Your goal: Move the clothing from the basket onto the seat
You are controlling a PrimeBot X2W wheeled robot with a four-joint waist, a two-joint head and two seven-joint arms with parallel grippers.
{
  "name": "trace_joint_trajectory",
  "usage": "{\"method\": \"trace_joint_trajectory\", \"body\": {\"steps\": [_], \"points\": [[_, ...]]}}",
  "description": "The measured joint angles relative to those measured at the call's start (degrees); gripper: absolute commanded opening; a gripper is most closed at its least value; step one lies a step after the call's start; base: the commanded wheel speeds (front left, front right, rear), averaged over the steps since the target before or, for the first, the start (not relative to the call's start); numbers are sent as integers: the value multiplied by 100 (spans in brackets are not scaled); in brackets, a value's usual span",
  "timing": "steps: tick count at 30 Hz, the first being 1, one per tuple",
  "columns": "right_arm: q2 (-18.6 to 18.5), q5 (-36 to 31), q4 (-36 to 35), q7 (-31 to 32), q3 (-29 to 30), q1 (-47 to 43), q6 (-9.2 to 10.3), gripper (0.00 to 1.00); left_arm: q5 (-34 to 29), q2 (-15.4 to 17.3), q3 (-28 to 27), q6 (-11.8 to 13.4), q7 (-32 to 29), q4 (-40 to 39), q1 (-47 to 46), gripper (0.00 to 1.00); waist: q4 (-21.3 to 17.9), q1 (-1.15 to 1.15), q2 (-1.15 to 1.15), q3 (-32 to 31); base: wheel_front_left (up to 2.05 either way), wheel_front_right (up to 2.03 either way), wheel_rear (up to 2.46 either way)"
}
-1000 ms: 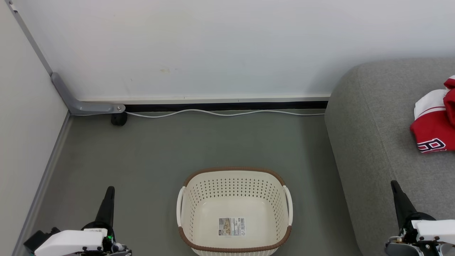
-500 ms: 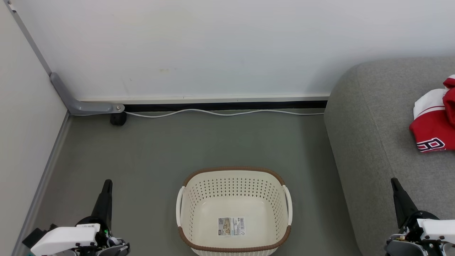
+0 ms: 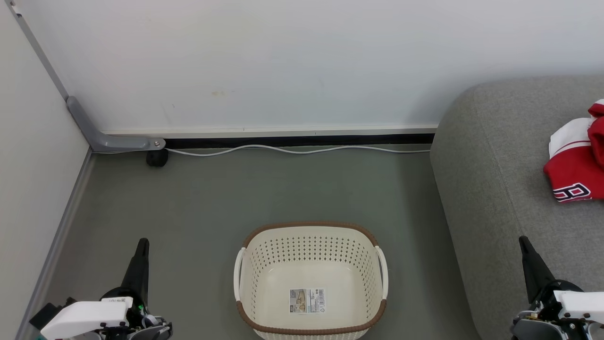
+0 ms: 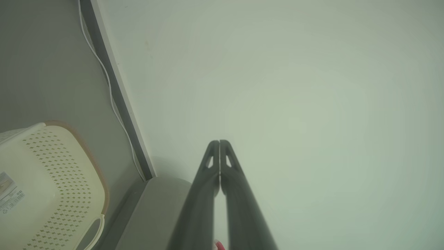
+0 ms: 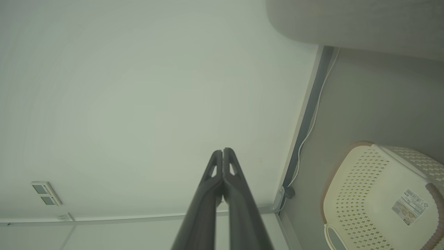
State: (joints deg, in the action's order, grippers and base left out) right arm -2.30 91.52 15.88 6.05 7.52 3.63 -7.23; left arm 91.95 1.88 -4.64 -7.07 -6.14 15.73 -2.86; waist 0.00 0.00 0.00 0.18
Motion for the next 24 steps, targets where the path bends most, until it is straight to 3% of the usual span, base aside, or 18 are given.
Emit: {"method": "trace_joint_trajectory", "body": {"steps": [24], "points": [[1, 0, -2, 0, 0, 1, 0, 0, 0, 0, -1, 0, 0, 0, 0, 0, 0, 0, 0, 0, 0, 0, 0]]}}
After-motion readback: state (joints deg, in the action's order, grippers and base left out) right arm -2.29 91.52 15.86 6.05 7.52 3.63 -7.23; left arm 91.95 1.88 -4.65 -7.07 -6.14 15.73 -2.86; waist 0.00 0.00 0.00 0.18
